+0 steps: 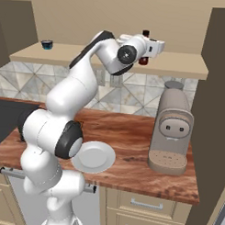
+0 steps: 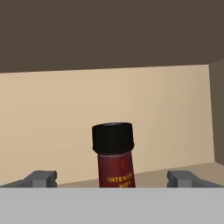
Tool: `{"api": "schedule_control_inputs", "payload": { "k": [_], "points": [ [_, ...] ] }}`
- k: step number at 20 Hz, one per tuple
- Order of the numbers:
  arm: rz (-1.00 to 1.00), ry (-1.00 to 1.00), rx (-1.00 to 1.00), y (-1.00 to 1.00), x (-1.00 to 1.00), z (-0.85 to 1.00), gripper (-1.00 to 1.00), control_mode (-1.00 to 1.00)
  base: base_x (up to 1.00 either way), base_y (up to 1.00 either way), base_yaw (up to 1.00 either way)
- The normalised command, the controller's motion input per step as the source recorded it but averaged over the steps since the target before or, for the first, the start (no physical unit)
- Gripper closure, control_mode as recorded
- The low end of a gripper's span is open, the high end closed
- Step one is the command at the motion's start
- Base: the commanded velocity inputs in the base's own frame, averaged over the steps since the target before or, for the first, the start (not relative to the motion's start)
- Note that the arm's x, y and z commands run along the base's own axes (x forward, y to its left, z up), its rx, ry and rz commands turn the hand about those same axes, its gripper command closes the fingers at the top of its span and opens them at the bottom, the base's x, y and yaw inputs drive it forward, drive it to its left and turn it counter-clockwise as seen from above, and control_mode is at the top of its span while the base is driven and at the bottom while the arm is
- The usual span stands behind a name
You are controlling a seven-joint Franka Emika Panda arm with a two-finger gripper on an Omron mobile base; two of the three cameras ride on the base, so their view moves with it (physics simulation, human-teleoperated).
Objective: Pick the chicken drumstick from the plate and place it on the cutting board. Then pick the condiment bottle from the cabinet and place it next to the cutting board.
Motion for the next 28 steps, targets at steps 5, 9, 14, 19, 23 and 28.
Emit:
{"api": "schedule_control_inputs", "payload": {
  "k": [5, 9, 14, 19, 23, 28],
  "points": [
    [0.0, 0.0, 0.0, -0.04, 0.09, -0.02, -1.0, -1.0, 0.0, 0.0, 0.0],
    [0.0, 0.0, 0.0, -0.04, 0.11, -0.02, -1.0, -1.0, 0.0, 0.0, 0.0],
    [0.0, 0.0, 0.01, -0.06, 0.14, -0.02, -1.0, -1.0, 0.0, 0.0, 0.0],
    [0.0, 0.0, 0.01, -0.07, 0.17, -0.02, -1.0, -1.0, 0.0, 0.0, 0.0],
    [0.0, 0.0, 0.01, -0.07, 0.15, -0.01, -1.0, -1.0, 0.0, 0.0, 0.0],
    [0.0, 0.0, 0.01, -0.06, 0.1, -0.01, -1.0, -1.0, 0.0, 0.0, 0.0]
  ]
}}
